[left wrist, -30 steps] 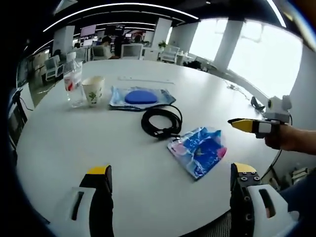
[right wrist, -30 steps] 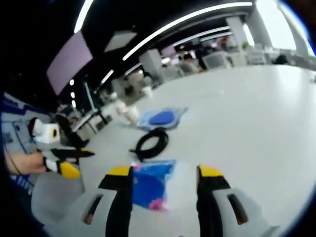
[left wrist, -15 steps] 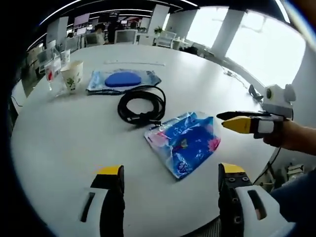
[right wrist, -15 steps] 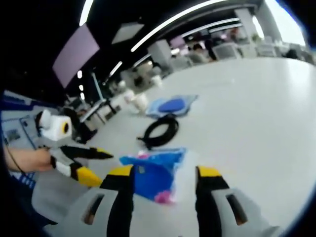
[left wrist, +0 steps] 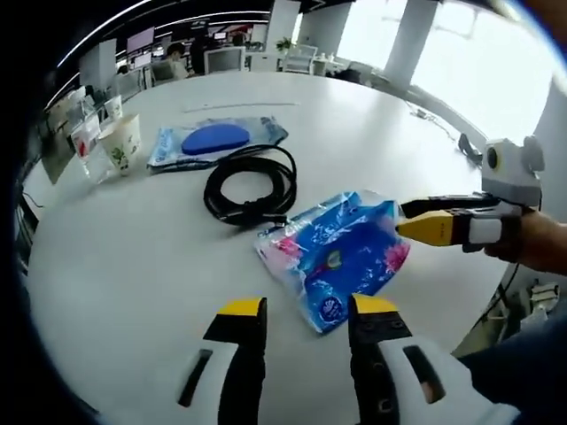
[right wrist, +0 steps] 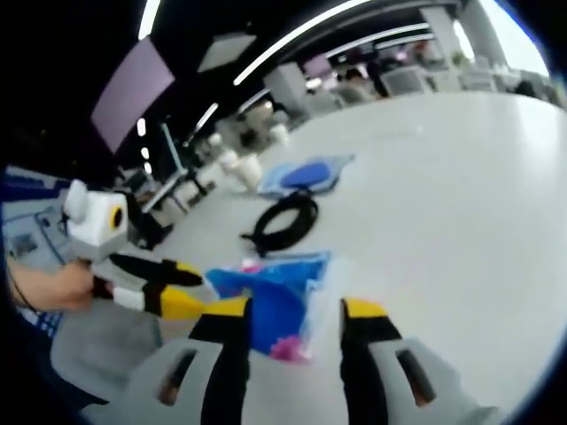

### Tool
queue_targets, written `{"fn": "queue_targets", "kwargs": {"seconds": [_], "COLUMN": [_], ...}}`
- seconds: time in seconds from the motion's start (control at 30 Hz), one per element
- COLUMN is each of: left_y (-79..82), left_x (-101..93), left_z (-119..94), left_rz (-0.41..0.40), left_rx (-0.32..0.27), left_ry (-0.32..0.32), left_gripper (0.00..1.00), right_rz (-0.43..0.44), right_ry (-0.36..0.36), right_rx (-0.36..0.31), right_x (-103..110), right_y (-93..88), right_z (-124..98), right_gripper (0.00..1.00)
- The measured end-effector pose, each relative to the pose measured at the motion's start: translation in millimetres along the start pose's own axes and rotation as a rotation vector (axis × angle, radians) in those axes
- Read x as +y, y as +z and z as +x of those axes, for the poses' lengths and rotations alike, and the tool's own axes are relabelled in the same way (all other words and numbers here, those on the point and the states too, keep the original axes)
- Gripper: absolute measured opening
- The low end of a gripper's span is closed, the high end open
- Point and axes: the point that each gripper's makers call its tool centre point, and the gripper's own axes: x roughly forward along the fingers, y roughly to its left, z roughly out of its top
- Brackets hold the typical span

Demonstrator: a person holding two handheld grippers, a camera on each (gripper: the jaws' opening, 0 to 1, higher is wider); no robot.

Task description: Arrange the tabletop items into an orderly group along one side of the table until the central work area is clear of visible clutter.

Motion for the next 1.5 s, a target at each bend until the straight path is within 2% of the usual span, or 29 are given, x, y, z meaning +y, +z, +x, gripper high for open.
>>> {"fn": "queue_targets", "kwargs": {"seconds": [0.1,0.27,0.37,0.47,0.6,0.7,0.83,0.93,1.3,1.5], "left_y": [-2.7,-13.3,-15.5,-14.8,-13.9,-7.4,0.8,1.7,23.0,38.8], "left_x": [-4.3,-5.0,-1.7,0.8,2.1,0.3,-5.6,-13.3,-31.5,-39.1], "left_z": [3.0,8.7,7.0,5.9,5.4,1.7,-0.6,3.3,9.4,14.5], "left_rz": [-0.007,0.036,0.028,-0.001,-0.006,0.003,0.042,0.116,0.181,0.211], "left_rx": [0.009,0.049,0.052,0.04,0.041,0.024,0.003,0.012,-0.011,-0.026], "left_ry": [-0.006,0.0,0.007,0.015,0.02,0.032,0.037,0.034,0.015,0.007], "left_gripper": [0.21,0.16,0.07,0.04,0.02,0.01,0.01,0.01,0.0,0.0], "right_rz": [0.006,0.028,0.066,0.066,0.077,0.064,0.061,0.055,0.073,0.072], "right_ry": [-0.015,-0.037,-0.031,-0.025,-0.022,-0.02,-0.026,-0.03,-0.069,-0.089], "right_rx": [0.008,0.052,0.035,0.043,0.039,0.029,0.001,-0.005,-0.048,-0.088], "right_x": [-2.5,-10.0,-11.9,-11.8,-10.1,-8.9,-12.1,-16.2,-33.4,-43.1], "right_y": [-1.7,-12.6,-11.4,-13.9,-14.0,-11.1,-3.6,-3.2,0.1,16.4], "right_z": [0.2,-1.9,-4.7,-5.8,-7.7,-11.1,-17.4,-20.0,-42.5,-50.1], "right_gripper": [0.29,0.05,0.0,0.0,0.0,0.0,0.0,0.0,0.0,0.0]}}
